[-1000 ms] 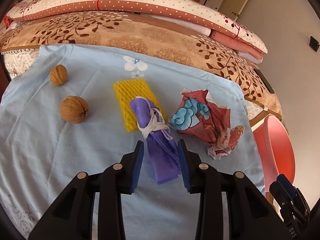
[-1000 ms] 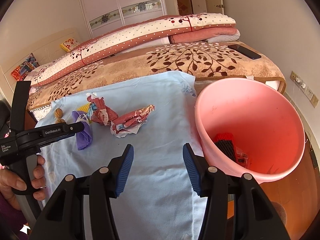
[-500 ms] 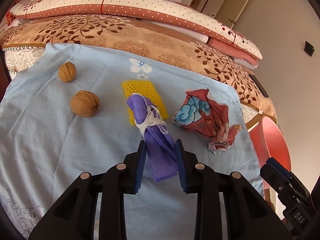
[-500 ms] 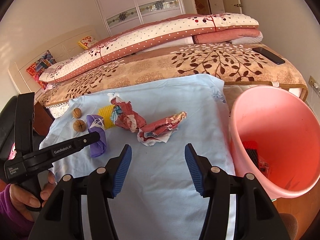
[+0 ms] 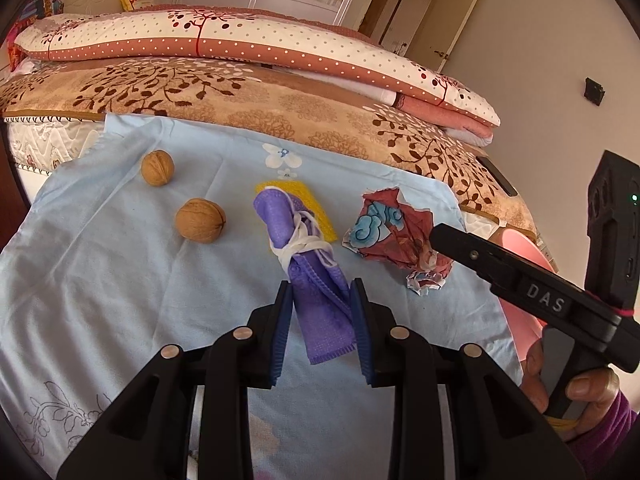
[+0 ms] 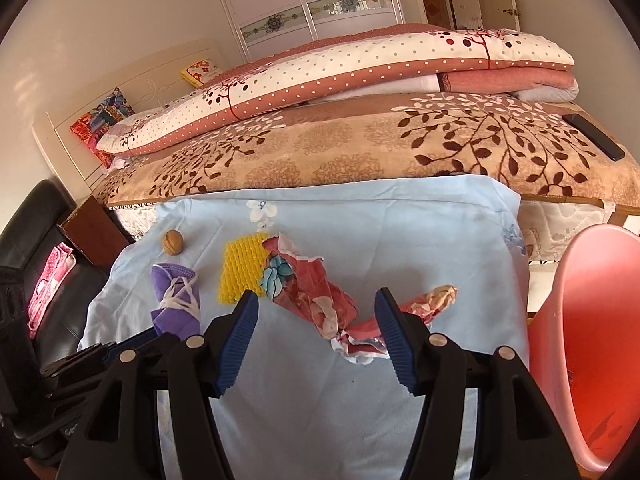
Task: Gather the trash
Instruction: 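Grasp the purple cloth with the left tool while the right tool grasps the crumpled wrapper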
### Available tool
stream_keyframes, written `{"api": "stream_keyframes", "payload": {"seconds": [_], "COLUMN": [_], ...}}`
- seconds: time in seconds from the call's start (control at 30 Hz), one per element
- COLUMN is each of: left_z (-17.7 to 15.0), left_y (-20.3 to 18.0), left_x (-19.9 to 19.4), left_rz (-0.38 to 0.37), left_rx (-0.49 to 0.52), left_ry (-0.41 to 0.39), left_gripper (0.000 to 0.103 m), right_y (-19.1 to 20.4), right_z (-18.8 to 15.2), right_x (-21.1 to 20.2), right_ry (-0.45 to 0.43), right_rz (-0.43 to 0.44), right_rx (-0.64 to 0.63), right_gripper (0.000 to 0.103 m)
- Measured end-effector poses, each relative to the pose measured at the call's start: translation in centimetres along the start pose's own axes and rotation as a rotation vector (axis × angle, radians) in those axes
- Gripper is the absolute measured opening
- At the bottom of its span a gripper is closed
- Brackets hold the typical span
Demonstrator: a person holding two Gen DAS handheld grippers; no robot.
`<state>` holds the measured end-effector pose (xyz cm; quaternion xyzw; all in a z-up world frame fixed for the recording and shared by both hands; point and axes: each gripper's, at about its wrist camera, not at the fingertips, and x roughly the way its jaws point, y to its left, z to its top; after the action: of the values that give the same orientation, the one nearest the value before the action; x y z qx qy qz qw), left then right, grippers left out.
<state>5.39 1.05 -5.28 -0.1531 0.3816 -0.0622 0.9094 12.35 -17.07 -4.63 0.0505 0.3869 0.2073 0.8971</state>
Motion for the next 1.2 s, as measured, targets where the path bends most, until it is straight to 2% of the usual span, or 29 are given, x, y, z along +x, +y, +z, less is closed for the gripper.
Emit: {"api": "stream_keyframes", "payload": {"seconds": [0.27,0.33,0.4,0.5,0.77,1.0,1.2], "left_z": [-0.1,-0.2,-0.2,-0.3,-0.4,-0.8,-1.4], "left_y": [0.7,0.8,0.8,0.8,0.4,-0.7,-1.9], "left_x": [-0.4,-0.4,-0.5,-0.6,-1.0,-0.9,-0.6], "left_rz": [-0.012,-0.014,-0.015,-0.017,-0.021,-0.033,-0.028], "left_rx": [-0.016,-0.018,-0.020,-0.021,-0.008,0.017,0.044], "left_ry": [-0.005,-0.006,-0.006,-0.007,-0.013,-0.002,0.019], "left_gripper": [0.029,0.029,0.029,0.029,0.029,0.029,0.029], "right_y": [-0.1,-0.1,-0.1,-0.1,-0.1,-0.2,-0.8], "right_z": [0.5,0.0,-0.6,-1.4,-3.6,-6.3,-8.3], "right_x": [3.2,3.6,3.9,3.3,-0.2,-3.9,-5.4], "right_ry": [0.073,0.102,0.126,0.125,0.113,0.083,0.075], "right_rz": [-0.008,-0.014,-0.018,-0.006,0.021,-0.032,-0.100], "right_rx": [-0.005,-0.006,-0.007,0.008,0.045,0.023,0.036], "right_gripper": [0.058,0.047,0.030,0.022,0.021,0.021,0.021]}}
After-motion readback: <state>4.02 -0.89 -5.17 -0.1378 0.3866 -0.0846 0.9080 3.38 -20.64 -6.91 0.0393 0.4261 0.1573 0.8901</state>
